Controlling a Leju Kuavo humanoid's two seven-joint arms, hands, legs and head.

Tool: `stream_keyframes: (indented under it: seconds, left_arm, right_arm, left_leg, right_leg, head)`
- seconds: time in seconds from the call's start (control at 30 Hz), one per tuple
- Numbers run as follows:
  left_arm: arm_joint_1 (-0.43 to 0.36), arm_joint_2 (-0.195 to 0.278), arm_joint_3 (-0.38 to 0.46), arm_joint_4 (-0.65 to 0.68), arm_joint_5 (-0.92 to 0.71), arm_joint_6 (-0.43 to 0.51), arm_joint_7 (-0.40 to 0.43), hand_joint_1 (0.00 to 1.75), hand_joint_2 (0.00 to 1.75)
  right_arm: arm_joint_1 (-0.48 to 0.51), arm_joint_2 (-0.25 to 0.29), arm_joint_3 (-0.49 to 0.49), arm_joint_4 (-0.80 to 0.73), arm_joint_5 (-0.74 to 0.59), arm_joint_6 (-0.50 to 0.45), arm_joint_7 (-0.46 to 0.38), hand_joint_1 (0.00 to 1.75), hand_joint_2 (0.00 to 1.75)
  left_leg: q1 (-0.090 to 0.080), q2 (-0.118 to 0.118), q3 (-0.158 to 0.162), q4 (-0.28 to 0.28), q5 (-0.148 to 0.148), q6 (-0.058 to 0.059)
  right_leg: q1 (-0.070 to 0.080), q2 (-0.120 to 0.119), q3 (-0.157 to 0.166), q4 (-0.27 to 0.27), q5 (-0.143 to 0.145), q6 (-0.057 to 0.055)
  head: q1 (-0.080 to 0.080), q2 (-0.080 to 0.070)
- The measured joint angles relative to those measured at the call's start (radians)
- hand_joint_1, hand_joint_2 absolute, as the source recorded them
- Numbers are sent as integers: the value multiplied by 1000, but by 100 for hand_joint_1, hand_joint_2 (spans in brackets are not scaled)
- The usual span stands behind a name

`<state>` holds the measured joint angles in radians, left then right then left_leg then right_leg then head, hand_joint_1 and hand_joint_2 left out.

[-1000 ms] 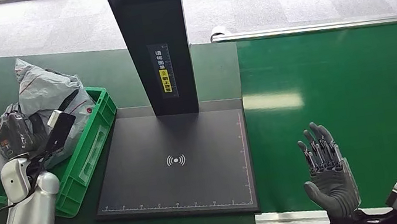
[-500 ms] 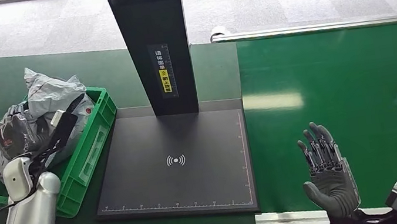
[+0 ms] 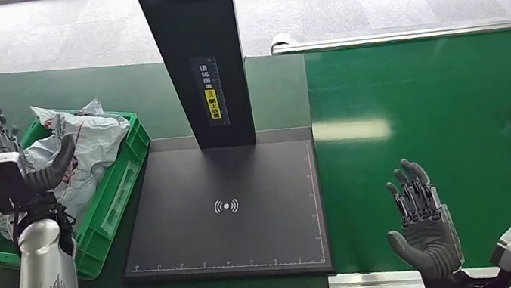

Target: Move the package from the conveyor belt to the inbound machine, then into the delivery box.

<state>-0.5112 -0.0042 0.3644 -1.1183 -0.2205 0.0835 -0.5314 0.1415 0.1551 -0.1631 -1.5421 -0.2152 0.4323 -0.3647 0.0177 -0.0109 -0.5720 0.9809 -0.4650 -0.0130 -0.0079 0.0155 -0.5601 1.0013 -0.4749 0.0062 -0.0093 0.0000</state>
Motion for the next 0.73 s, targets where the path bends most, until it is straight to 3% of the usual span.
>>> stream_keyframes:
  seconds: [0.17,0.23,0.47,0.6,0.73]
  left_arm:
    - [96,-51,-96,-120,196,-224,-43,0,175]
    - [141,-75,-158,-133,223,-272,-48,0,175]
    - [339,-167,-378,-115,283,-248,-79,0,175]
    - [428,-193,-449,-99,336,-245,-77,0,175]
    - [468,-204,-490,-84,350,-249,-78,0,175]
  right_arm:
    - [-42,-10,16,26,-15,-25,11,0,175]
    - [-61,-13,31,47,-18,-26,21,0,175]
    - [-97,-13,150,166,91,-102,-4,0,175]
    - [-108,-9,227,231,145,-152,-24,0,175]
    - [-130,-5,265,276,155,-170,-33,0,175]
  left_leg:
    - [0,0,0,0,0,0]
    - [-1,0,0,0,0,0]
    - [-1,0,0,0,-1,0]
    - [-1,0,-1,0,-1,0]
    - [-1,0,-1,0,-1,0]
  right_leg:
    - [0,0,1,0,0,0]
    - [-1,0,1,0,0,0]
    - [-1,0,1,0,0,0]
    - [-1,0,0,0,-1,0]
    - [-1,0,0,0,-1,0]
  head:
    - [0,0]
    - [0,0]
    - [0,0]
    - [0,0]
    - [0,0]
